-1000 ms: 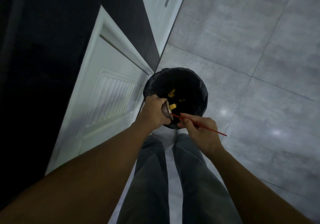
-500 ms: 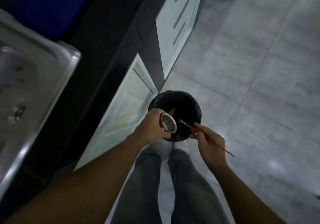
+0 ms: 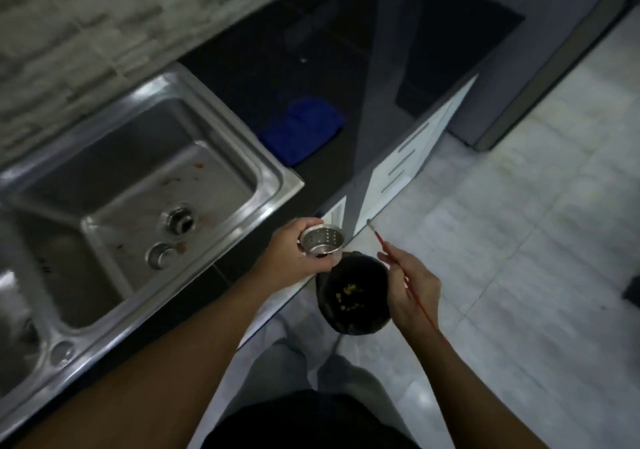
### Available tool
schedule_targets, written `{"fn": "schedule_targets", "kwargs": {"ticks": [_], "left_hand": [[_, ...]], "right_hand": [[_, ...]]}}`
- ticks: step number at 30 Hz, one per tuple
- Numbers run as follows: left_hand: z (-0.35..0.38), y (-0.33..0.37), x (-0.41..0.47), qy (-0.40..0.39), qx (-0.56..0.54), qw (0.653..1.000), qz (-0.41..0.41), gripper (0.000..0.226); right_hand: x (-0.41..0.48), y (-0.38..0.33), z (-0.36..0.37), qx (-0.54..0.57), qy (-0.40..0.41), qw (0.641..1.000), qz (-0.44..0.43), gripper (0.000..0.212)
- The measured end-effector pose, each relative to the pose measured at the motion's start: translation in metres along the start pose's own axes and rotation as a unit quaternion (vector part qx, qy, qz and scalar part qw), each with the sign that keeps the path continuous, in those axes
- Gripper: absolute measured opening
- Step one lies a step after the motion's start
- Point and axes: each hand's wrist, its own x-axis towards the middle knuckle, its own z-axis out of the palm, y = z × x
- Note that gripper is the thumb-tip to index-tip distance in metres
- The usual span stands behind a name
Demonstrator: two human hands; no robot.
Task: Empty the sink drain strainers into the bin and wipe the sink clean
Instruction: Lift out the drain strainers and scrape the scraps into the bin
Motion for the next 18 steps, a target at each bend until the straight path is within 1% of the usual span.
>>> {"fn": "schedule_targets", "kwargs": {"ticks": [2, 4, 8, 10, 12, 15, 17, 18], "left_hand": [[-0.031, 0.010, 0.000, 0.035, -0.015, 0.999, -0.002, 0.065], [-0.064, 0.015, 0.001, 0.084, -0.022, 0.996, 0.000, 0.061], [-0.124, 0.013, -0.003, 0.168, -0.025, 0.985, -0.014, 0.060], [-0.149, 0.001, -0.006, 0.195, -0.018, 0.980, -0.030, 0.059], [-0.167, -0.015, -0.007, 0.208, -0.017, 0.976, -0.055, 0.059], [-0.188, -0.041, -0.008, 0.223, -0.012, 0.969, -0.104, 0.066], [-0.198, -0.059, -0.006, 0.229, -0.014, 0.966, -0.123, 0.069], [-0.202, -0.067, -0.005, 0.226, -0.016, 0.965, -0.130, 0.070]], "right_hand": [[0.017, -0.023, 0.008, 0.003, -0.007, 0.999, -0.050, 0.042], [0.032, -0.047, 0.021, 0.011, -0.032, 0.995, -0.092, 0.044], [0.051, -0.091, 0.060, -0.002, -0.129, 0.977, -0.170, 0.056], [0.058, -0.109, 0.084, -0.011, -0.173, 0.964, -0.202, 0.058], [0.063, -0.122, 0.108, -0.015, -0.211, 0.955, -0.207, 0.057], [0.073, -0.139, 0.145, -0.021, -0.246, 0.947, -0.206, 0.049], [0.082, -0.148, 0.168, 0.007, -0.279, 0.940, -0.195, 0.041], [0.086, -0.153, 0.179, 0.032, -0.302, 0.937, -0.175, 0.039]]}}
